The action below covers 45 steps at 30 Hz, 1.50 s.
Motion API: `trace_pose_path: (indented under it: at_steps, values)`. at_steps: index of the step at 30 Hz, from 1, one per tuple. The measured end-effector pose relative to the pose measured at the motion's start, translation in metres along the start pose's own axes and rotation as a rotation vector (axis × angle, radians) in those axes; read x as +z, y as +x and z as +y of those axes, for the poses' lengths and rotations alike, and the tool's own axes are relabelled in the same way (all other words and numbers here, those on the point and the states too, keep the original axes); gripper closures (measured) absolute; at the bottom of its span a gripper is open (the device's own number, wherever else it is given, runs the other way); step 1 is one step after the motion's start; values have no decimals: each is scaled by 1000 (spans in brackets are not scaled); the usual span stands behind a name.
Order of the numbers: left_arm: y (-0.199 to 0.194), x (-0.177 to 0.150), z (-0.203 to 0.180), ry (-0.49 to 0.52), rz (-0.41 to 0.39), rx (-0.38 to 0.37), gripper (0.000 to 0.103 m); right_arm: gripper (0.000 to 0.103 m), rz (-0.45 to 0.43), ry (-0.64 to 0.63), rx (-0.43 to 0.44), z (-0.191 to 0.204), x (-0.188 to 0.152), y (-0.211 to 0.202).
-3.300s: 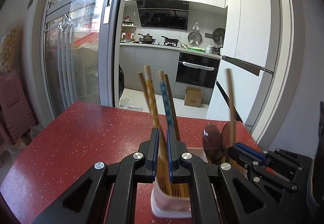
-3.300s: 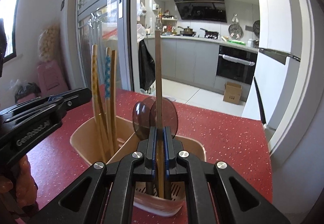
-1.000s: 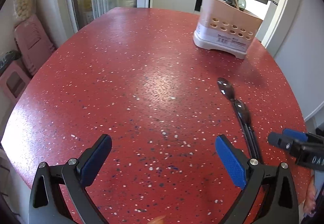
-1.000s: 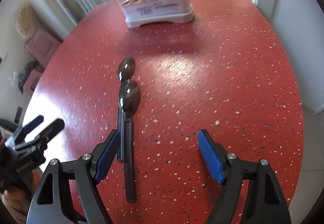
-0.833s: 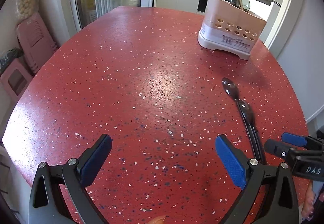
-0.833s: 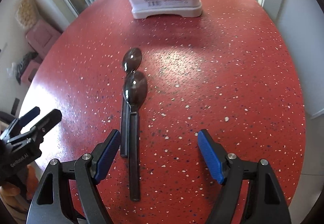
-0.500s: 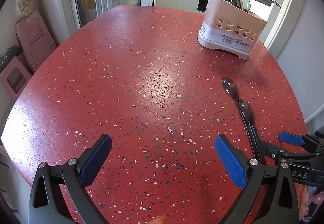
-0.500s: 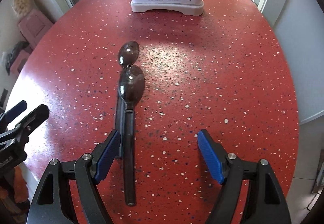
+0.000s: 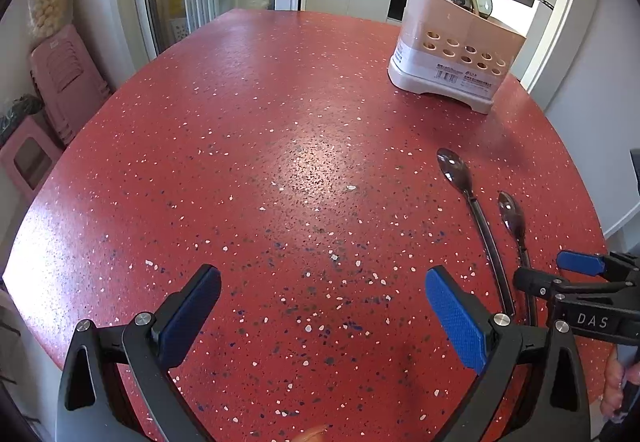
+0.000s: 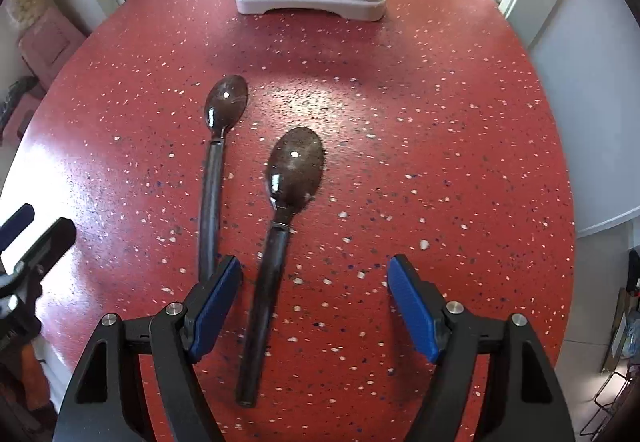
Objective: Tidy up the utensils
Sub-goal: 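Close right tool on a dark spoon handle, then grasp the other dark spoon with left tool while right tool holds its spoon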
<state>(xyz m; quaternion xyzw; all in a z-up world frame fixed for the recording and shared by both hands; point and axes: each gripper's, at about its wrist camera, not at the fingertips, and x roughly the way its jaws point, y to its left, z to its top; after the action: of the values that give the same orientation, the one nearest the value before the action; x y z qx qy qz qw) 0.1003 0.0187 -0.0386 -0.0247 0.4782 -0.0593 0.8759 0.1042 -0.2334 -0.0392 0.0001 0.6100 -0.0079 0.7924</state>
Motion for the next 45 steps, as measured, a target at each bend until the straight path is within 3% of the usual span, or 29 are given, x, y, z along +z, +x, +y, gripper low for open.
trace_pose_path:
  at_steps: [9,11,14,17,31,36,42,45]
  values:
    - [7,6,0,3,2,26,0,51,36,-9,-27,17,16,1]
    - [10,7,-3,10,8,28,0,52,40,-10,-20,21,16,0]
    - [13,6,-7,28,8,27,0,77,36,-9,-11,25,15,-2]
    - [13,8,-14,48,16,19,0,89,35,-10,-5,21,14,-3]
    - [22,13,-50,106,95,-38,0,90,-17,64,170,-34,-3,-6]
    - [32,20,-65,110,138,-72,0,90,-23,73,160,-56,-7,-9]
    - [47,26,-78,102,196,-96,0,89,-42,60,65,-65,-5,-18]
    - [54,29,-83,97,220,-99,0,85,-5,84,80,-75,-3,-18]
